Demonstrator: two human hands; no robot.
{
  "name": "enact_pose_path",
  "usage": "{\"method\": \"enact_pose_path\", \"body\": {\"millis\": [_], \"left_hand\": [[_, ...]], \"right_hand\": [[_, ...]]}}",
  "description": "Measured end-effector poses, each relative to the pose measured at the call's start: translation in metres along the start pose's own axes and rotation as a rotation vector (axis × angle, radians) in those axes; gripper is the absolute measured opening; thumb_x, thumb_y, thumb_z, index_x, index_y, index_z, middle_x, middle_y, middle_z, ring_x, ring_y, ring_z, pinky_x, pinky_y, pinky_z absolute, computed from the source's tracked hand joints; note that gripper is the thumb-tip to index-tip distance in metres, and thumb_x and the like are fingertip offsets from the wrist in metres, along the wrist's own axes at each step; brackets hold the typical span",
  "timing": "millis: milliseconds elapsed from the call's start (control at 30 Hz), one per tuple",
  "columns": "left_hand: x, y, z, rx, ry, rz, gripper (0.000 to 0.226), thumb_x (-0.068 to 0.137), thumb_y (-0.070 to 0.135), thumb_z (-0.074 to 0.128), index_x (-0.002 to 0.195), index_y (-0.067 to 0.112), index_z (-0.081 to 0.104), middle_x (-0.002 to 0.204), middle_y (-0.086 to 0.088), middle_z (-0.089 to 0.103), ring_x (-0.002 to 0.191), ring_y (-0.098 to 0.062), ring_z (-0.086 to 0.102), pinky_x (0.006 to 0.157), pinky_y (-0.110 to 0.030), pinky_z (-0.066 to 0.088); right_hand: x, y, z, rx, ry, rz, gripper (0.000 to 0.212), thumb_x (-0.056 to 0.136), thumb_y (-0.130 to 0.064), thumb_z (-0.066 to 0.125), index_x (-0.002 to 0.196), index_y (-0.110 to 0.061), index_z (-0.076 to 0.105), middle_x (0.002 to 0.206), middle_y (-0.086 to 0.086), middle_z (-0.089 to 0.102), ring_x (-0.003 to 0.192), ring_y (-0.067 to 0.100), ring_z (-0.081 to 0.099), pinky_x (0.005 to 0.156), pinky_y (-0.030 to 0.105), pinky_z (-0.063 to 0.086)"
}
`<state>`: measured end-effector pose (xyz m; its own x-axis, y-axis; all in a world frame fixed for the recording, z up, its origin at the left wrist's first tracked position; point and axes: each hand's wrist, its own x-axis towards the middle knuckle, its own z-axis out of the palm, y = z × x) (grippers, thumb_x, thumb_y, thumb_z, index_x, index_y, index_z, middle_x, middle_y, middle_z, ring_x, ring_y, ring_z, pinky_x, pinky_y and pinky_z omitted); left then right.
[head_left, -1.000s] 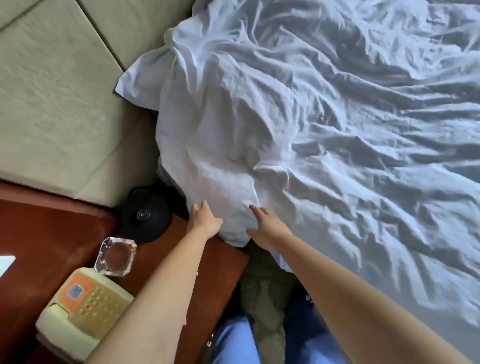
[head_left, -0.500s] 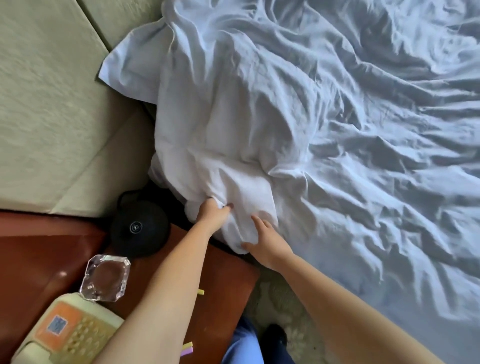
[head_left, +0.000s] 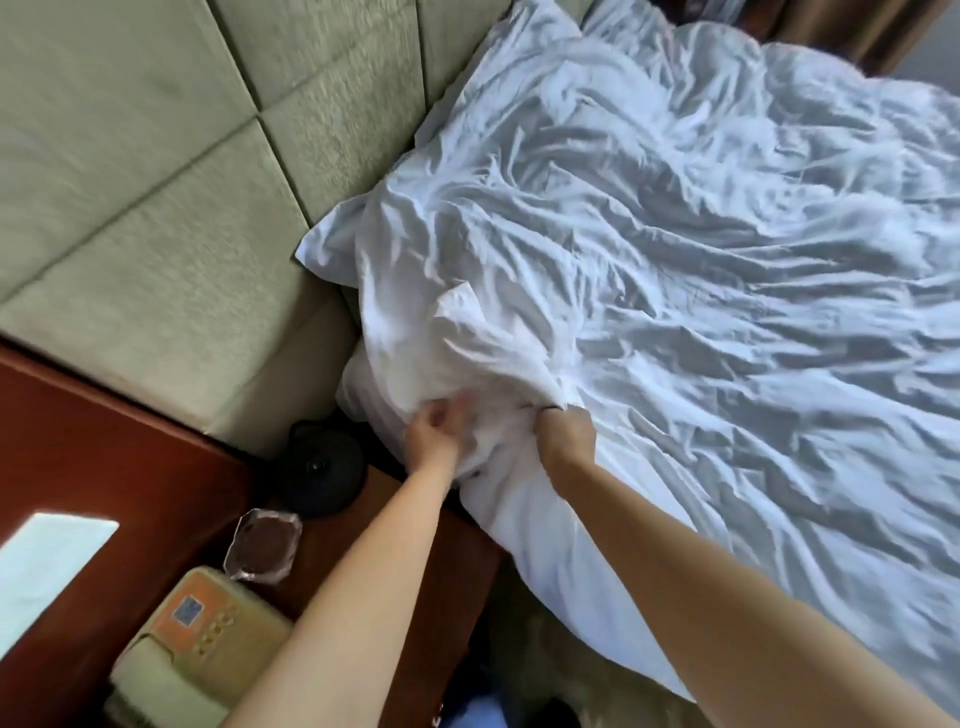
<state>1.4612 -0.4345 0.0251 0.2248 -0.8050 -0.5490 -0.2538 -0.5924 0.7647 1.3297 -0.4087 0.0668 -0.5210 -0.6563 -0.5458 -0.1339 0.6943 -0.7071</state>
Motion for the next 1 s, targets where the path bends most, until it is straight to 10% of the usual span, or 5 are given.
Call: {"method": "enact_pose_path", "body": {"millis": [167, 467, 633, 800, 1000], "left_hand": [[-0.043, -0.015, -0.021, -0.14, -0.206, -0.238, 0.091, 0.085, 0.06, 0.055, 0.151, 0.036, -0.002, 0.144, -0.008, 0.038, 0.114, -0.03, 0.055, 0.08, -0.037, 0.055], [-0.118, 0.036, -0.024, 0.283, -0.462, 0.05, 0.059, 0.096, 0.053, 0.039, 0.141, 0.015, 0.043, 0.141, -0.007, 0.047, 0.127, -0.026, 0.046, 0.094, -0.027, 0.035], [-0.162, 0.049, -0.023, 0.169, -0.536, 0.172, 0.037, 0.099, 0.04, 0.044, 0.113, 0.012, 0.063, 0.111, -0.001, 0.063, 0.099, -0.012, 0.058, 0.088, -0.021, 0.045], [-0.188, 0.028, -0.047, 0.398, -0.665, 0.081, 0.083, 0.055, 0.062, 0.08, 0.125, 0.023, 0.059, 0.116, 0.002, 0.067, 0.108, -0.017, 0.063, 0.098, -0.039, 0.049], [-0.173, 0.028, -0.113, 0.515, -0.218, 0.056, 0.05, 0.082, 0.025, 0.059, 0.128, 0.006, 0.052, 0.122, -0.016, 0.061, 0.108, -0.033, 0.061, 0.089, -0.035, 0.049]], "right_hand": [[-0.038, -0.022, -0.03, 0.291, -0.177, 0.132, 0.006, 0.078, -0.009, 0.05, 0.074, -0.013, 0.052, 0.079, 0.007, 0.049, 0.07, 0.022, 0.043, 0.06, 0.027, 0.031], [-0.077, -0.012, -0.089, 0.272, -0.059, -0.018, 0.018, 0.086, -0.021, 0.048, 0.092, -0.011, 0.062, 0.093, 0.01, 0.057, 0.079, 0.025, 0.049, 0.067, 0.03, 0.036], [-0.09, 0.012, -0.102, 0.01, -0.071, -0.17, 0.043, 0.098, -0.035, 0.039, 0.114, 0.0, 0.057, 0.103, 0.015, 0.058, 0.093, 0.03, 0.056, 0.077, 0.029, 0.039], [-0.117, 0.034, -0.088, -0.114, -0.365, -0.303, 0.043, 0.102, -0.036, 0.034, 0.108, -0.003, 0.06, 0.106, 0.014, 0.058, 0.096, 0.025, 0.055, 0.087, 0.031, 0.041], [-0.156, 0.067, -0.083, -0.452, -0.519, -0.333, 0.05, 0.091, -0.004, 0.054, 0.139, -0.005, 0.042, 0.14, 0.016, 0.047, 0.128, 0.027, 0.046, 0.089, 0.014, 0.041]]}}
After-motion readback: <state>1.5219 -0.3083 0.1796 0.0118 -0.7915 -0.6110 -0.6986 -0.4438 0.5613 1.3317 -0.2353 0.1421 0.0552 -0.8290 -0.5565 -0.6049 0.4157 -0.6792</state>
